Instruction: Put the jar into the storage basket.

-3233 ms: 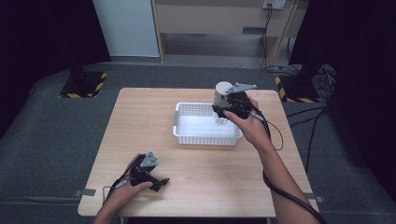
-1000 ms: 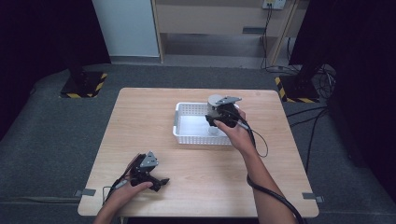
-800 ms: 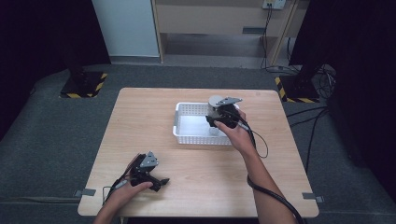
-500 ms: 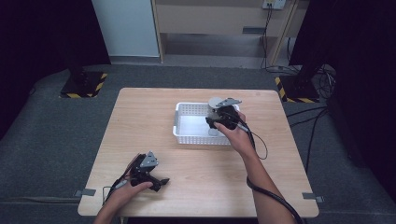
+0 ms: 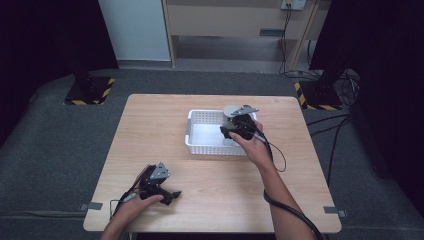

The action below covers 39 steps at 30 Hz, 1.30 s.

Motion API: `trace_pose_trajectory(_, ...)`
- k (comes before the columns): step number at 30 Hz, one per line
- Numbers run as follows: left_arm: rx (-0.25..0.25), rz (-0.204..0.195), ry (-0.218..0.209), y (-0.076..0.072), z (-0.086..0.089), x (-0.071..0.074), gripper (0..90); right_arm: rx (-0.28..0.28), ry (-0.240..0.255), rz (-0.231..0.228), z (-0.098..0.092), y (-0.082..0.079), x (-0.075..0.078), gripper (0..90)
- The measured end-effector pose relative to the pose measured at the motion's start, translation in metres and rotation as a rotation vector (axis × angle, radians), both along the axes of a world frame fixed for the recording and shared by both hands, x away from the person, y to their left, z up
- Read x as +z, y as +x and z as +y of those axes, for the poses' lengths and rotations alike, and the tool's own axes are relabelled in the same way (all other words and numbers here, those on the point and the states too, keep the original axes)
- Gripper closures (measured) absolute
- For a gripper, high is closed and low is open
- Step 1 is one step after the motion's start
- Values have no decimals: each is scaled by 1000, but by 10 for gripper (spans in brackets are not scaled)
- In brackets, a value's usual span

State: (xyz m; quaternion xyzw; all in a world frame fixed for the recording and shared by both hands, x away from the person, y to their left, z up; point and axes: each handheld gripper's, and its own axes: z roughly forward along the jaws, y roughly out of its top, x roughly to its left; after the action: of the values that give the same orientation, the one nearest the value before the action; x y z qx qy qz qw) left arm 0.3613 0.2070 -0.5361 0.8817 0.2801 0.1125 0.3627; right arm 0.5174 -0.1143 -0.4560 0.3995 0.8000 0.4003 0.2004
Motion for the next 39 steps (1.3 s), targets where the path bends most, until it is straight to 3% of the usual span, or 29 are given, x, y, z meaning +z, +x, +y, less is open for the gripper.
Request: trace_pose_trajectory(39,3,0,0,0,0,0,0,-1,18,-3,-4,-2,0,285)
